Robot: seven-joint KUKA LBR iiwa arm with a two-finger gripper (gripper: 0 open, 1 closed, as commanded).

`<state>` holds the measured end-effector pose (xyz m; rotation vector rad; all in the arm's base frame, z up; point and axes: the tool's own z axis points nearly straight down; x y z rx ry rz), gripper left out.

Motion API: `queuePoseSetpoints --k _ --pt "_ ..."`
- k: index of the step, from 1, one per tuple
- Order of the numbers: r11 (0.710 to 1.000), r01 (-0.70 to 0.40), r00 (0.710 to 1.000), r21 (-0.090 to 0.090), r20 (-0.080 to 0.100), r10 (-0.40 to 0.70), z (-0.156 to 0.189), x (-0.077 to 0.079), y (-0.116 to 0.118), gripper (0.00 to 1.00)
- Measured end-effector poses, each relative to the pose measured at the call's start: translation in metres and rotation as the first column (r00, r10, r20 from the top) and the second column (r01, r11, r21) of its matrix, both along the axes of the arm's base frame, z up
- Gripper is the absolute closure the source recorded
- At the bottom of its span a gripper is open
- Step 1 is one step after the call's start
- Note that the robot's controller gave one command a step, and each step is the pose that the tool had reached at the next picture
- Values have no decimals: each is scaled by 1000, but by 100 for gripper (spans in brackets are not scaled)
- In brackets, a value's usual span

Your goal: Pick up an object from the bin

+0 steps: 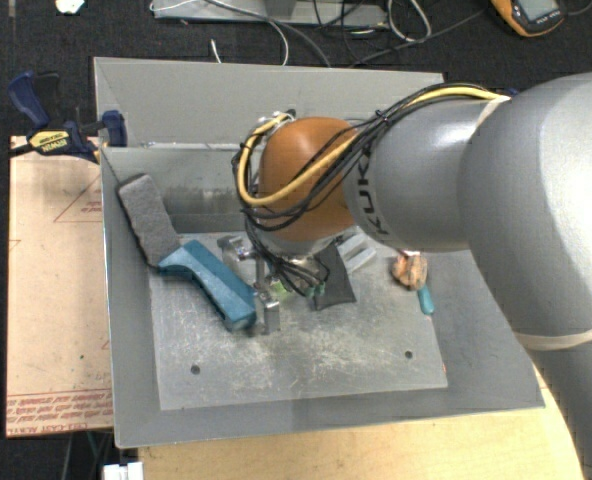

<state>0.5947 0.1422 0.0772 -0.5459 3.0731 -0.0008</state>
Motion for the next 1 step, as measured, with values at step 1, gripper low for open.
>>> queuePoseSetpoints --k 1 --pt "996 88 996 -3 -3 -88 2 8 -66 100"
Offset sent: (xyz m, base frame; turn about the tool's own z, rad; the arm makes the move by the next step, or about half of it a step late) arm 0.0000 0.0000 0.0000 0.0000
